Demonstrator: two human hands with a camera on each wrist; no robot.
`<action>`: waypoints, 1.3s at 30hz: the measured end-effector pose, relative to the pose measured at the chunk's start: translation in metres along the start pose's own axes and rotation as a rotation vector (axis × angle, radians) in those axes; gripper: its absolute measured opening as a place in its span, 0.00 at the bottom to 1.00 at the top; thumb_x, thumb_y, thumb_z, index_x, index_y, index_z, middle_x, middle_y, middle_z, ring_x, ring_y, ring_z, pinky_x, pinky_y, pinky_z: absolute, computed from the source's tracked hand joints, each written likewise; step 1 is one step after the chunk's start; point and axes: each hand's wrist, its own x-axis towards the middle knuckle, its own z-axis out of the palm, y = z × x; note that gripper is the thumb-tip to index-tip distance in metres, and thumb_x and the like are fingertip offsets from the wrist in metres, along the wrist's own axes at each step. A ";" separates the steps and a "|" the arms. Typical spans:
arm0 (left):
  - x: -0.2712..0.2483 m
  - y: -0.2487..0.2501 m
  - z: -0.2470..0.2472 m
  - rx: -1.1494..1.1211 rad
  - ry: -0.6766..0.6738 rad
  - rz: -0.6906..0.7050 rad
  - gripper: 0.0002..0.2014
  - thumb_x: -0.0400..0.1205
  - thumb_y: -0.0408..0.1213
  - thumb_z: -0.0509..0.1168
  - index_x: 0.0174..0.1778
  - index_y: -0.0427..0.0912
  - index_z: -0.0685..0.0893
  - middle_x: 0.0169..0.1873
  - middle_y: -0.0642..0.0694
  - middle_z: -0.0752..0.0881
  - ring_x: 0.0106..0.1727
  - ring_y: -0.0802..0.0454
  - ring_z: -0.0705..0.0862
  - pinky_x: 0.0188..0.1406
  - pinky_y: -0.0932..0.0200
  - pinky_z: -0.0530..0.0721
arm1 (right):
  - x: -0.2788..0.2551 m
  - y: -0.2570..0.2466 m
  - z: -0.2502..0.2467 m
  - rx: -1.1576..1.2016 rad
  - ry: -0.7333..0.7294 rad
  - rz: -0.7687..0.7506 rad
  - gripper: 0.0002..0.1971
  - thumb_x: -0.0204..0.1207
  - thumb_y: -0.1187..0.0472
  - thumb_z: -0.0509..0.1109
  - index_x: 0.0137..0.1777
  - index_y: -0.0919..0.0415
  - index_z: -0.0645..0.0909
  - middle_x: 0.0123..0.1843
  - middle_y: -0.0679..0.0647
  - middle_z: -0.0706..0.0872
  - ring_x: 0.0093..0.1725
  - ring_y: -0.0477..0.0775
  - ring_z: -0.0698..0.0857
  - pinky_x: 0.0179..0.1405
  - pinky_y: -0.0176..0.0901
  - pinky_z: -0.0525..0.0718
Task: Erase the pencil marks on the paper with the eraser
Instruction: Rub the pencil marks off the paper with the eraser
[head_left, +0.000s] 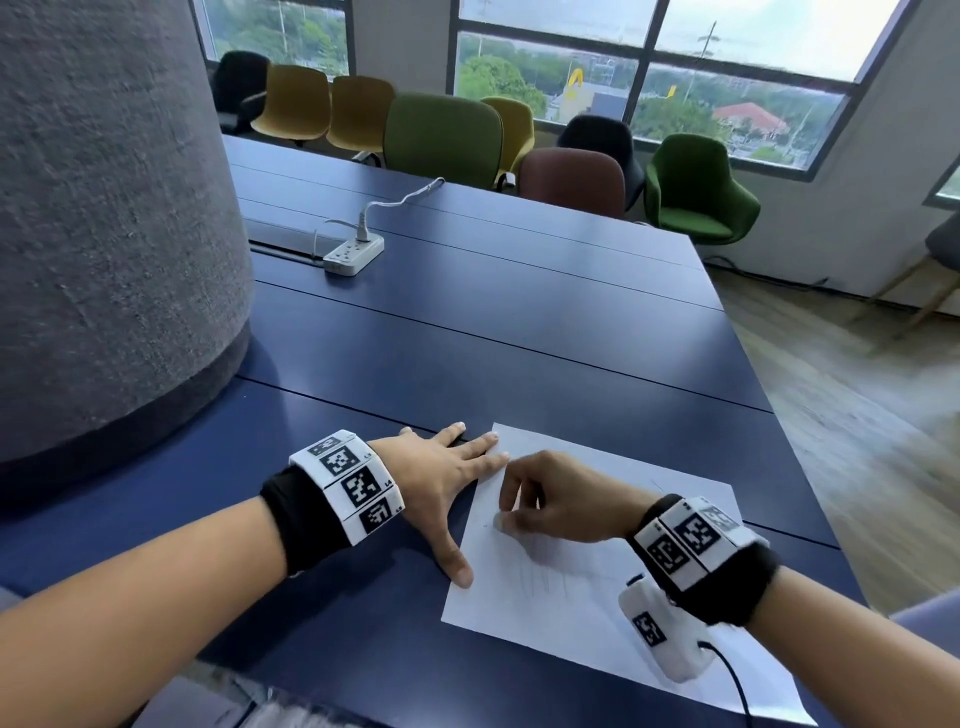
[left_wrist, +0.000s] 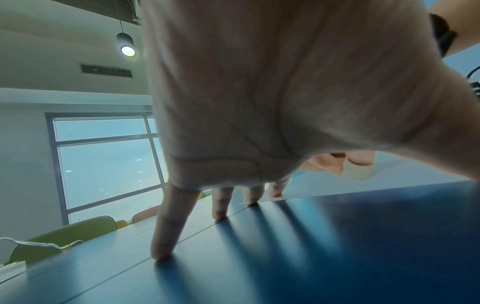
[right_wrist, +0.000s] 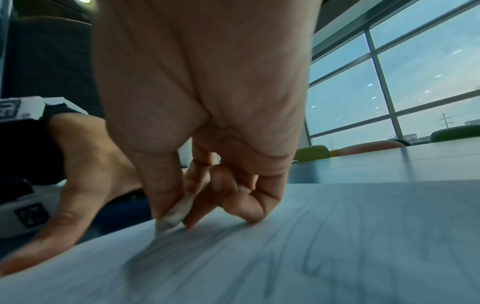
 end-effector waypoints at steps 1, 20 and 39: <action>0.000 0.001 0.000 0.004 0.002 -0.003 0.68 0.59 0.72 0.77 0.84 0.63 0.36 0.83 0.64 0.33 0.84 0.51 0.31 0.80 0.26 0.45 | -0.002 0.000 0.002 0.013 0.013 -0.005 0.04 0.74 0.55 0.75 0.41 0.52 0.83 0.29 0.43 0.79 0.27 0.37 0.78 0.28 0.26 0.71; 0.003 -0.002 0.001 0.026 -0.012 -0.016 0.69 0.58 0.74 0.75 0.84 0.62 0.35 0.83 0.64 0.32 0.84 0.51 0.31 0.79 0.25 0.46 | -0.017 -0.006 0.005 0.034 -0.007 -0.021 0.05 0.75 0.56 0.75 0.43 0.56 0.84 0.28 0.42 0.77 0.27 0.40 0.77 0.29 0.28 0.72; 0.002 -0.002 0.002 0.013 -0.007 0.005 0.71 0.60 0.73 0.75 0.85 0.55 0.33 0.83 0.63 0.32 0.84 0.51 0.30 0.79 0.25 0.43 | 0.016 0.016 -0.028 -0.070 -0.102 0.076 0.06 0.73 0.51 0.77 0.42 0.51 0.83 0.32 0.42 0.80 0.28 0.38 0.77 0.31 0.29 0.73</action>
